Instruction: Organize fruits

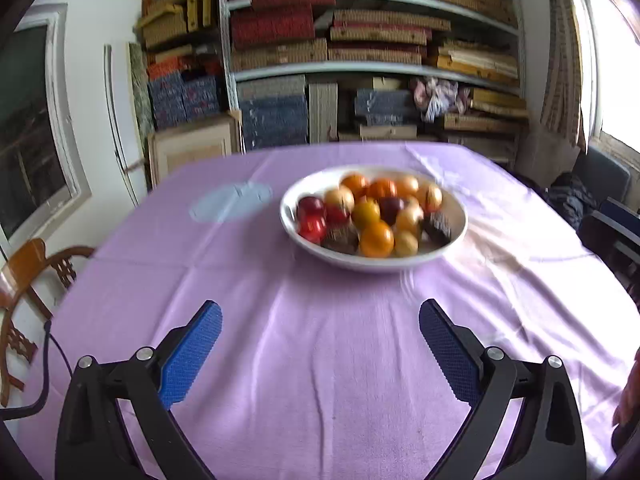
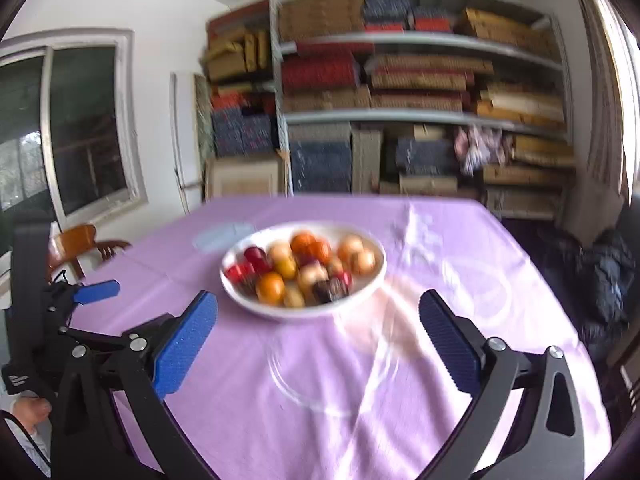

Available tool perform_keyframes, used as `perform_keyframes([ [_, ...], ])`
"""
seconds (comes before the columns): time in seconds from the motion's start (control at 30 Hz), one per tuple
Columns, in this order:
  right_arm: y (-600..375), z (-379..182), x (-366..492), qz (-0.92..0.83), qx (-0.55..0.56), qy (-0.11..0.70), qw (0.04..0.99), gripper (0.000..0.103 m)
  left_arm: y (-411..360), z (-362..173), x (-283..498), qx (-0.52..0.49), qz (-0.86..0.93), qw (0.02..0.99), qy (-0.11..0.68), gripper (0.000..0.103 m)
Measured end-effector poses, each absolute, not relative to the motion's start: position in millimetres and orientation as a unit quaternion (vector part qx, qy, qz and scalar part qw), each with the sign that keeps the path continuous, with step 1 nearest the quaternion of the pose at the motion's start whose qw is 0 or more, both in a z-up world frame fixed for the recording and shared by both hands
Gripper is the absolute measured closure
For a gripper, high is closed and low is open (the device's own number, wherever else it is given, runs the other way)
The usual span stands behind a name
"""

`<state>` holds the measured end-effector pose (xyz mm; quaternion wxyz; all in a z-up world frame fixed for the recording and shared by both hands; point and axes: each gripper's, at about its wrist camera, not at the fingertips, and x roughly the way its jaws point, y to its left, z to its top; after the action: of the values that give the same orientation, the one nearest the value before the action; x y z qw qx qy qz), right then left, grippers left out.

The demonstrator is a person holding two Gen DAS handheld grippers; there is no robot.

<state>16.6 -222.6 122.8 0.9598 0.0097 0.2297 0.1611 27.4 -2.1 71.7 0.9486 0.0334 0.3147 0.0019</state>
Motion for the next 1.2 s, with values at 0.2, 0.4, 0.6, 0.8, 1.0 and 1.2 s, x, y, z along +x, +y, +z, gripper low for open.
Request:
perform_keyframes([
  [0.2,-211,60,54,0.138,-0.001,0.319,0.938,0.004,0,30,50,0.044,0.012,0.933,0.357,0.003],
  [0.4,-215,42,78,0.124,0.02,0.375,0.919,0.004,9,22,66,0.011,0.005,0.923,0.384,0.003],
  [0.6,-203,28,94,0.121,-0.006,0.425,0.897,0.004,13,10,77,-0.003,0.007,0.905,0.426,0.003],
  [0.8,-191,17,106,0.11,-0.035,0.466,0.877,0.004,17,4,85,-0.021,-0.001,0.894,0.447,0.003],
  [1.0,-187,18,111,0.099,-0.042,0.47,0.876,0.004,9,2,87,0.001,0.011,0.89,0.456,0.003],
  [1.2,-186,18,106,0.081,-0.03,0.463,0.882,0.004,9,3,86,-0.001,0.013,0.892,0.453,0.003],
])
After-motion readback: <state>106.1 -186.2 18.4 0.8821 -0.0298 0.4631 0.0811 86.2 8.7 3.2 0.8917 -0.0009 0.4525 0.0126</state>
